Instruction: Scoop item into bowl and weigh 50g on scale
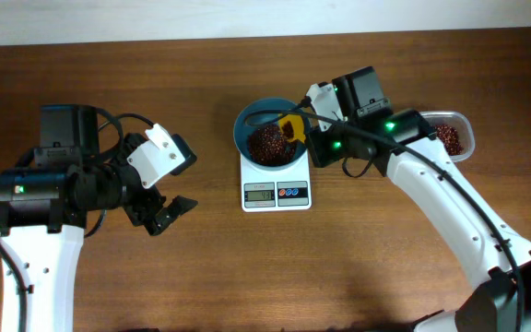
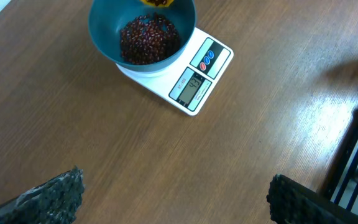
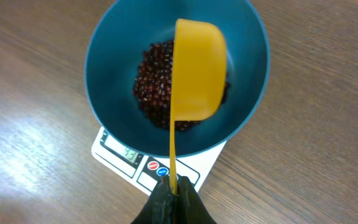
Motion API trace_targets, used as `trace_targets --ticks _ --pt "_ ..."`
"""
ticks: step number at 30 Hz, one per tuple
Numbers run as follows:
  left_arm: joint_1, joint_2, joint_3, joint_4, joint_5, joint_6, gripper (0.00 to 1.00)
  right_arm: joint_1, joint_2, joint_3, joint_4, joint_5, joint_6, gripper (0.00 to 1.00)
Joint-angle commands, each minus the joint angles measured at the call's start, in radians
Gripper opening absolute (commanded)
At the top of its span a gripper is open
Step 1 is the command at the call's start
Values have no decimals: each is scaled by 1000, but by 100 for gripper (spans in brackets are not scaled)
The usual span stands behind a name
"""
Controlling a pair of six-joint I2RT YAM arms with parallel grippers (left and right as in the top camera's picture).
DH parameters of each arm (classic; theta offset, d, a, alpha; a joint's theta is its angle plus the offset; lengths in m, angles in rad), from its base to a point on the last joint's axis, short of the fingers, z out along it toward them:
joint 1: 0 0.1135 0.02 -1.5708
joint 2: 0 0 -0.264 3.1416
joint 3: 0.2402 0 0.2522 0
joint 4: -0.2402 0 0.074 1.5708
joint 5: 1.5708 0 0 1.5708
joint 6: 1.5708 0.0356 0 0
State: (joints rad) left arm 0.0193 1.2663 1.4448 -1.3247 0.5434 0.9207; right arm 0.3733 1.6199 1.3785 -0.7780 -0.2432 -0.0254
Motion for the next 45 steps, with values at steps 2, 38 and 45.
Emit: trace_targets --ticks 2,38,45 --pt "5 -2 7 -1 18 12 99 20 -26 52 -4 52 9 4" --pt "5 -2 7 -1 18 12 99 27 -14 93 -66 76 -3 4" --pt "5 -2 7 -1 18 12 99 26 -13 97 -64 90 -3 4"
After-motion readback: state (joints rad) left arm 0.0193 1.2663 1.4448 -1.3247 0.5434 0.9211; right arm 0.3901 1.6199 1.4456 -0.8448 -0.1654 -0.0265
